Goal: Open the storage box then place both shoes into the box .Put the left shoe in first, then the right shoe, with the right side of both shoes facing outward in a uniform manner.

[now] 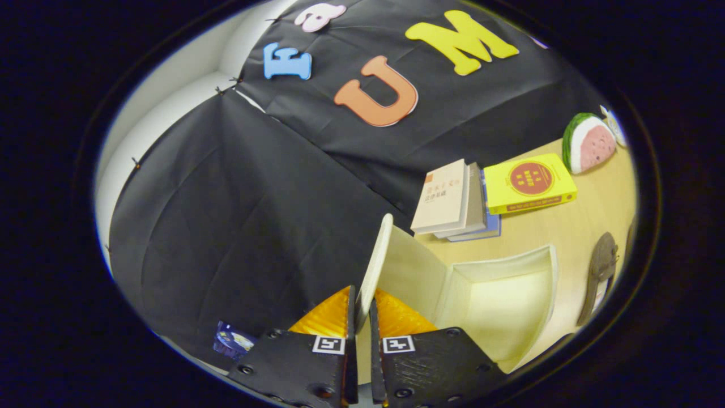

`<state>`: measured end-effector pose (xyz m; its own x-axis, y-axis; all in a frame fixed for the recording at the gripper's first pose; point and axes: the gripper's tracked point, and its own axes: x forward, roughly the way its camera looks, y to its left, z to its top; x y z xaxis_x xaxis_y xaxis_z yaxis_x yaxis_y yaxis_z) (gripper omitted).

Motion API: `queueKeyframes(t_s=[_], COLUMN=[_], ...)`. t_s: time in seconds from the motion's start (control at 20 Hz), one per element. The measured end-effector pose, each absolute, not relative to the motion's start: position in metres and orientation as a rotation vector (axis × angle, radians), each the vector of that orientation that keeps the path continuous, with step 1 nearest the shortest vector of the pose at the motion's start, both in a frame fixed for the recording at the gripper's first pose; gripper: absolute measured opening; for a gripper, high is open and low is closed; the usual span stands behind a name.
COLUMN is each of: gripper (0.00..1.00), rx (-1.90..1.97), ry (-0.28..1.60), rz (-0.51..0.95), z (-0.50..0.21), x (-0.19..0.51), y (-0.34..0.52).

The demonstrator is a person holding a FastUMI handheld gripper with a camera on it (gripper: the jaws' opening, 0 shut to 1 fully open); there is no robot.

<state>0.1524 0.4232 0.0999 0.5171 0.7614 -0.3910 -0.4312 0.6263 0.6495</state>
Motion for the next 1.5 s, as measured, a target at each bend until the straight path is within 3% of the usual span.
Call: queueKeyframes(t_s=[0.2, 0.55, 0.6, 0.7, 1.0, 1.5], gripper=[0.12, 0.79, 0.79, 0.92, 0.96, 0.96], rx=[0.534, 0.529, 0.500, 0.424, 0.290, 0.049], ry=[0.700, 0.651, 0.639, 0.607, 0.579, 0.631], rz=[0.791, 0.803, 0.799, 0.758, 0.623, 0.274], z=[0.102, 0.107, 0.107, 0.105, 0.078, -0.014], x=[0.144, 0.143, 0.142, 0.144, 0.161, 0.184], y=[0.463, 0.469, 0.462, 0.436, 0.348, 0.151])
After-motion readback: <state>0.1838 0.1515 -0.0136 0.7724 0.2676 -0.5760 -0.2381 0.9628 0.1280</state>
